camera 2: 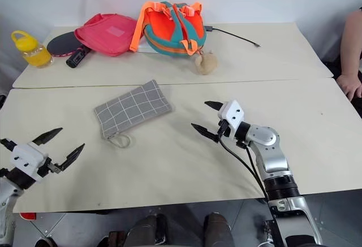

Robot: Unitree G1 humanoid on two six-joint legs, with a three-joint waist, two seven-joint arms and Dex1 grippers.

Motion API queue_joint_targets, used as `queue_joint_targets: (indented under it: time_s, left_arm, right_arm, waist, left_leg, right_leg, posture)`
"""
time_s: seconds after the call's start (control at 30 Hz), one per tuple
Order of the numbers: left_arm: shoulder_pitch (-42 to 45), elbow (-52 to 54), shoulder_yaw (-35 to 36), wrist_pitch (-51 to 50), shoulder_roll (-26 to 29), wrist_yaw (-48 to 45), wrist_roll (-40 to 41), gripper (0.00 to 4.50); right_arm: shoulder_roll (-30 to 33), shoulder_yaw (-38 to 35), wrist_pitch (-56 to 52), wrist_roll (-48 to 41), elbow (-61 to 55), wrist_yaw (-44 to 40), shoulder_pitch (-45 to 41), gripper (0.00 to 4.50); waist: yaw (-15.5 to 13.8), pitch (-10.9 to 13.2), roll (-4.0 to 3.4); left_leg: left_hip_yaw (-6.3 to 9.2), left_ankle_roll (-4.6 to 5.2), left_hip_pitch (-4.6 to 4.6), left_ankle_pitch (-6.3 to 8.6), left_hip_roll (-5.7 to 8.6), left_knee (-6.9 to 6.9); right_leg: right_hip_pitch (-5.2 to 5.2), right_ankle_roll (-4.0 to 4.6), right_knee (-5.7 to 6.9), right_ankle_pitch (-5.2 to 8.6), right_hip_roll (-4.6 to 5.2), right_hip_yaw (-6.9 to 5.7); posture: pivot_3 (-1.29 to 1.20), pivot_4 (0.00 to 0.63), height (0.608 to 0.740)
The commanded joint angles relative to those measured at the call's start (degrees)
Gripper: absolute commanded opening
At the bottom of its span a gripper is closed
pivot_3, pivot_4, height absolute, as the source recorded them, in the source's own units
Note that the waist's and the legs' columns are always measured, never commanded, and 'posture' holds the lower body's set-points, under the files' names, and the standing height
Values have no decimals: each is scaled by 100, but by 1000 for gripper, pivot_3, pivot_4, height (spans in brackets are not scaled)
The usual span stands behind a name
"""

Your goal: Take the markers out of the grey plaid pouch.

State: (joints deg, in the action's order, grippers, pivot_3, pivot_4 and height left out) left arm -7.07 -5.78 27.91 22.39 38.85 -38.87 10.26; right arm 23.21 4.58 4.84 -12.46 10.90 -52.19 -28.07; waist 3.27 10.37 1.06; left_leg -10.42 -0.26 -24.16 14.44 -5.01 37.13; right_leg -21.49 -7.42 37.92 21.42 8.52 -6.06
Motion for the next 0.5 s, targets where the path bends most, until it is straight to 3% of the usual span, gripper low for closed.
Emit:
queue_joint_targets:
  time_s: [0.03, 0.2, 0.5]
  left_arm:
    - [233, -466, -397, 714, 248, -192, -384, 3838]
    - [645, -1119, -868, 1267, 477, -504, -464, 3838]
    - [1483, -2173, -1466, 2036, 577, -133, -1099, 3838]
  right_arm:
    - [-181, 105, -188, -113, -383, 48, -120, 4500]
    - [-309, 150, -206, -18, -366, 135, -187, 4500]
    - [-286, 74, -282, -57, -514, 233, -107, 4500]
  waist:
    - [-1, 0, 0]
    - [-5, 0, 0]
    - [-7, -1, 1]
  left_leg:
    - [-2, 0, 0, 0, 0, -2]
    - [-11, -1, -1, 0, -2, -3]
    - [-13, -1, 0, 0, -2, -2]
  right_leg:
    - [0, 0, 0, 0, 0, 0]
    - [-6, 0, 2, 0, -1, 2]
    - [-7, 0, 5, 0, -1, 2]
  posture:
    - [0, 150, 740]
    - [0, 150, 740]
    - [0, 150, 740]
